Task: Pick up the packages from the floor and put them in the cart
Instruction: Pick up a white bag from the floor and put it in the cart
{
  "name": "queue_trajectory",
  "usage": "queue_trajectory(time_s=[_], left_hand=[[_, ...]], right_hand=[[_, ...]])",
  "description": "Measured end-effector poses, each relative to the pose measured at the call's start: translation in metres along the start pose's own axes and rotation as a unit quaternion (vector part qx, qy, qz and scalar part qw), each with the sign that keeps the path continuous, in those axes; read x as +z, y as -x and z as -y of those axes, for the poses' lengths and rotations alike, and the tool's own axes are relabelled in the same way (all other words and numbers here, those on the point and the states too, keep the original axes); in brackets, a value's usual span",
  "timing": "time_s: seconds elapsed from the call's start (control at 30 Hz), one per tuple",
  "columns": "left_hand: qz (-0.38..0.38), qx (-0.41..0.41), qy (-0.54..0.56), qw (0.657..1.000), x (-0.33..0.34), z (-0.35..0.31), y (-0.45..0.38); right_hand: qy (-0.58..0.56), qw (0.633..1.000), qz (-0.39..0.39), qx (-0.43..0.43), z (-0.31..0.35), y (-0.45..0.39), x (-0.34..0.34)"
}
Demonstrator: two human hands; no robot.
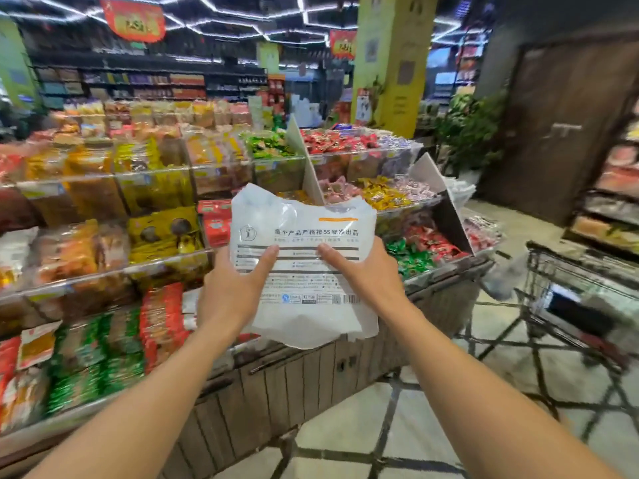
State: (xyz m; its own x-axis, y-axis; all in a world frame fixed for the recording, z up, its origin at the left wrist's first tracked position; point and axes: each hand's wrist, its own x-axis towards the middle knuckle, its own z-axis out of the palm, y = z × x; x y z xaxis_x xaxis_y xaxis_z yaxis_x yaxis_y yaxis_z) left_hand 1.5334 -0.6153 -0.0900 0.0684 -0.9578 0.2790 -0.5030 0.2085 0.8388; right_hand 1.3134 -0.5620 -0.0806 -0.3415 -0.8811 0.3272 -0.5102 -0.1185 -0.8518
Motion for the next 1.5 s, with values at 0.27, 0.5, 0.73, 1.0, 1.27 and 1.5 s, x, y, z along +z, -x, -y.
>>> queue_trajectory(time_s=[0.27, 0.5, 0.73, 1.0, 1.27, 1.5], left_hand=[[0.14, 0.094, 0.049, 0.984, 0.193, -0.124, 0.028], [0.231, 0.105, 0.094, 0.963, 0.361, -0.228, 0.078], [0.312, 0.165, 0.105, 0.93, 0.501, -0.315, 0.119], [0.399, 0.17, 0.116, 0.894, 0.662, -0.39, 0.155], [0.443, 0.176, 0.134, 0.869, 0.856, -0.481, 0.156], [0.481, 0.212, 0.12, 0.842, 0.986, -0.562, 0.18]], right_hand=[[0.035, 0.981, -0.176, 0.071, -0.101, 0.002, -0.194], [0.084, 0.966, -0.225, 0.093, -0.183, 0.006, -0.365], [0.099, 0.942, -0.283, 0.15, -0.249, 0.01, -0.5], [0.121, 0.898, -0.366, 0.214, -0.352, -0.003, -0.623], [0.141, 0.872, -0.402, 0.24, -0.441, -0.069, -0.767], [0.133, 0.851, -0.425, 0.277, -0.514, -0.101, -0.885]])
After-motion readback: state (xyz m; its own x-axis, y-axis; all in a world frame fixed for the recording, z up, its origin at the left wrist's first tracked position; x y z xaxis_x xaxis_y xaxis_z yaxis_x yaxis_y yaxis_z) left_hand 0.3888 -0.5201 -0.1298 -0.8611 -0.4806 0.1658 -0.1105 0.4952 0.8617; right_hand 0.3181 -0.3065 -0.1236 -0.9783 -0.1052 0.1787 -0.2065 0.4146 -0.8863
